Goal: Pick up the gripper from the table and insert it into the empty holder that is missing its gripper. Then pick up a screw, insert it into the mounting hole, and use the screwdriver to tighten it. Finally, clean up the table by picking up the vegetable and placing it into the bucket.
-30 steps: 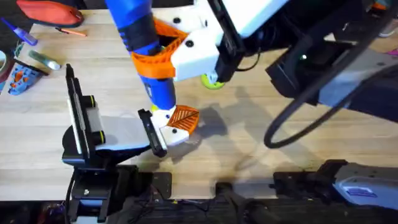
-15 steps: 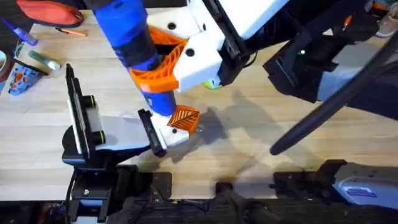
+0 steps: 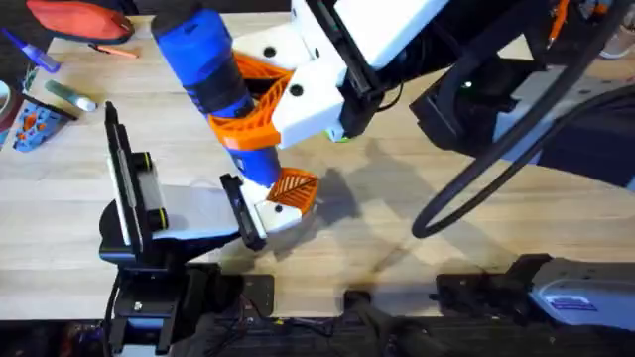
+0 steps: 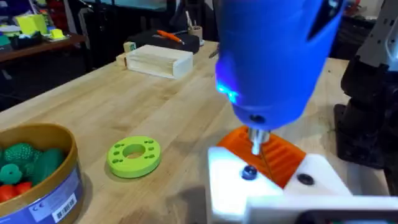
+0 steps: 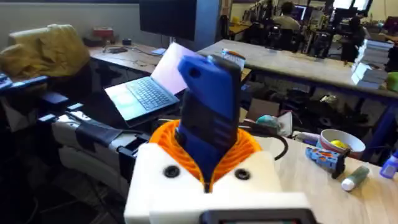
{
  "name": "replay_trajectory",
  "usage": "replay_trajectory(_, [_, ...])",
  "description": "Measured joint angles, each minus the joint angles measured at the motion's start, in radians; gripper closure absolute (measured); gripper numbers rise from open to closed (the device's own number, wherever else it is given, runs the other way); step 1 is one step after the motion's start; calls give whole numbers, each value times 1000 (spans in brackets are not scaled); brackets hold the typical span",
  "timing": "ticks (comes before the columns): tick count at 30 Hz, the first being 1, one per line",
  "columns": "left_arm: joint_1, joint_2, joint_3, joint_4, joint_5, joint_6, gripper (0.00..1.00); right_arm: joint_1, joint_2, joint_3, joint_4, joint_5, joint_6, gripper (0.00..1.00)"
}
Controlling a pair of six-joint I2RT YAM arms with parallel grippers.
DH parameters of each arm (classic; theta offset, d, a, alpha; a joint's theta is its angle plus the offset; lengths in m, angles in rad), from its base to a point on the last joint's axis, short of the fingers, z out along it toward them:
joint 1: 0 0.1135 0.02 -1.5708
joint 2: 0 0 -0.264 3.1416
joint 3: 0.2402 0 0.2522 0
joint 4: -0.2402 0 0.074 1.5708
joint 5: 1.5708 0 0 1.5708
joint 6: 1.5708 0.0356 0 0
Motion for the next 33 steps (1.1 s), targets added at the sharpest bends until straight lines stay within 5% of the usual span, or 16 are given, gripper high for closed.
replay_trajectory(33, [0,0,0,0,0,0,985,12,1,0,0,0,-44,982])
